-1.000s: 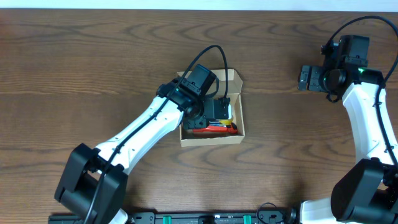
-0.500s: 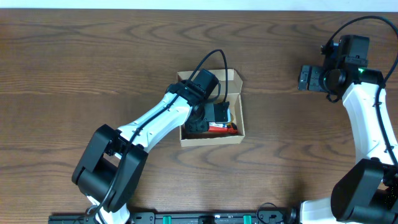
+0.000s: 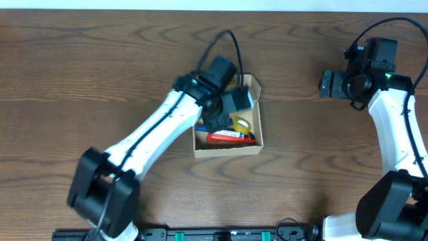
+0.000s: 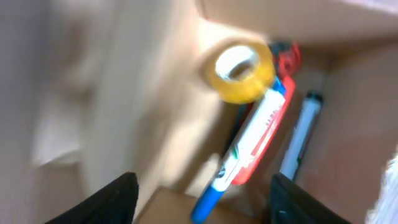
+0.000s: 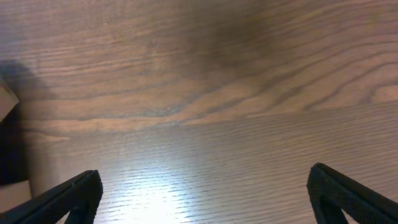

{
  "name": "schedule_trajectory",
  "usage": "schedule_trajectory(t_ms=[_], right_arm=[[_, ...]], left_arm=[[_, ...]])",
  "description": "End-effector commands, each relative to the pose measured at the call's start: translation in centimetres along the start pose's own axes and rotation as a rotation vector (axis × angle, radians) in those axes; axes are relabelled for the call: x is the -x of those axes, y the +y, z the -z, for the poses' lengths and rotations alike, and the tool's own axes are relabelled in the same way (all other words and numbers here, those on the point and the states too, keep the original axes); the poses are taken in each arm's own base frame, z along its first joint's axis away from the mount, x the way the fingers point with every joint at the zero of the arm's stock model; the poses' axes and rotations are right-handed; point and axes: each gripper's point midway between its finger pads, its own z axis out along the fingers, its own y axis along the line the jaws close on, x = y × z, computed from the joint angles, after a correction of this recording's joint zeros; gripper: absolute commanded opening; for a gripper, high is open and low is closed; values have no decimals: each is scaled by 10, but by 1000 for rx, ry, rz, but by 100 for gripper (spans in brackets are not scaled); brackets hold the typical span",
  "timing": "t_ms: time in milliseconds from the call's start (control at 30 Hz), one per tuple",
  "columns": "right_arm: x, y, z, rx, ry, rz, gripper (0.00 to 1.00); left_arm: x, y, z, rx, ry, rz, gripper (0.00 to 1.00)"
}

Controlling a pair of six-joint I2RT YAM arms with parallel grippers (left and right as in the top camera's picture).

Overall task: Pack container
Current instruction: 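Carry the blue marker into the box and open left gripper, then move both grippers to the box lid flaps on either side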

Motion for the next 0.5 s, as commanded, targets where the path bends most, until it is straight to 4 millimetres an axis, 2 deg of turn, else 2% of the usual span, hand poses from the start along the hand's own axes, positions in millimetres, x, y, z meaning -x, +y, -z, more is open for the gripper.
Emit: schedule_trajectory(t_ms=[0, 100, 167, 267, 300, 333, 367, 400, 467], right_arm=[[-1, 7, 0, 50, 11, 4, 95], [-5, 15, 0, 95, 26, 1, 92], [-7, 22, 1, 139, 34, 0, 84], [-11, 34, 3, 206, 52, -40, 55], [-11, 37, 4, 225, 57, -55, 38], [-12, 42, 5, 247, 61, -66, 26], [-12, 46, 6, 269, 65, -72, 6], [-12, 50, 7, 285, 67, -80, 1], [-13, 57, 8, 309, 71, -84, 1]], left_arm=[[9, 27, 45, 71, -86, 238, 69], [-1, 43, 66, 98, -106, 411, 68], [-14, 53, 78, 112, -110, 514, 57], [-37, 66, 88, 112, -106, 677, 46], [-43, 69, 90, 99, -108, 720, 43], [-49, 70, 92, 73, -113, 761, 39], [-53, 72, 92, 43, -122, 789, 33], [-57, 73, 93, 12, -134, 814, 29], [-61, 76, 96, -49, -168, 859, 19]])
